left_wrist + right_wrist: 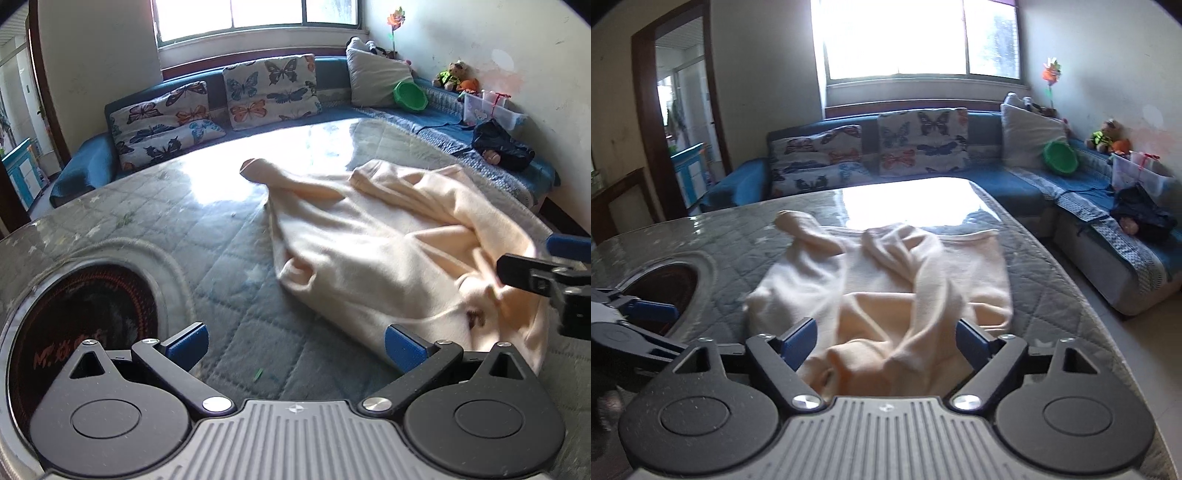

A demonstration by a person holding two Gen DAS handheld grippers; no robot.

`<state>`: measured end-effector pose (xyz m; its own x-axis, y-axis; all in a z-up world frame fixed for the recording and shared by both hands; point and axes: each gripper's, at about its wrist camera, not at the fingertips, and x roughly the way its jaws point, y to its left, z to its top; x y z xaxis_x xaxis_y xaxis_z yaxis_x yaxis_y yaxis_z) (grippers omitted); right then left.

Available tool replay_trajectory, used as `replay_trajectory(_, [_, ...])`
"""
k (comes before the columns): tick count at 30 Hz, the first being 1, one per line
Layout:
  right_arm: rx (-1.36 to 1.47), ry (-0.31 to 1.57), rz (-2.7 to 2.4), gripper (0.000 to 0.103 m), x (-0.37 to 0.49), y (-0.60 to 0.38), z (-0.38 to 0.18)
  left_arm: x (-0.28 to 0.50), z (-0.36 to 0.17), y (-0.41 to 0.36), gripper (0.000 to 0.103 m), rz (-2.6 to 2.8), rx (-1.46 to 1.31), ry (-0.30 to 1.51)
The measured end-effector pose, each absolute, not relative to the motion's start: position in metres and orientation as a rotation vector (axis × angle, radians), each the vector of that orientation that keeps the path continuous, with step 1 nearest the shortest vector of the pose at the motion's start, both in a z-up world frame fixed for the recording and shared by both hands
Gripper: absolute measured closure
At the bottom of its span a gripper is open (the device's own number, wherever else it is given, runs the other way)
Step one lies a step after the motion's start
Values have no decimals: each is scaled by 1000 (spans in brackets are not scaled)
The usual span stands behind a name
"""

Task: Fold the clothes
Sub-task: 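Grasp the sweatshirt fabric with the right gripper while the left gripper grasps nearby fabric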

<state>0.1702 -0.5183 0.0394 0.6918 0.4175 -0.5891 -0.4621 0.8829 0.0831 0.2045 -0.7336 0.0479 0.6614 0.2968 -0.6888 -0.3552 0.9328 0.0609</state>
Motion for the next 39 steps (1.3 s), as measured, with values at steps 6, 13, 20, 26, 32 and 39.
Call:
replay_trajectory(6, [-69,667,465,41,194,-522,30,243,61,-771,1,325,-103,738])
replay_trajectory(13, [-58,731,458,82,215,-529,12,276,58,-774,6,247,-152,742])
replay_trajectory(20, [-49,711,435,97,210,-548,9,288,33,-773,23,207,-146,802])
replay_trajectory(26, [-37,692,390,99,201,-569,10,282,33,-788,56,226,-99,792])
replay_trajectory(32, [-36,683,401,94,197,-574,14,266,35,-785,83,222,-119,766])
replay_trajectory(39, [-27,699,457,60,226,-549,12,236,44,-770,91,231,-153,739])
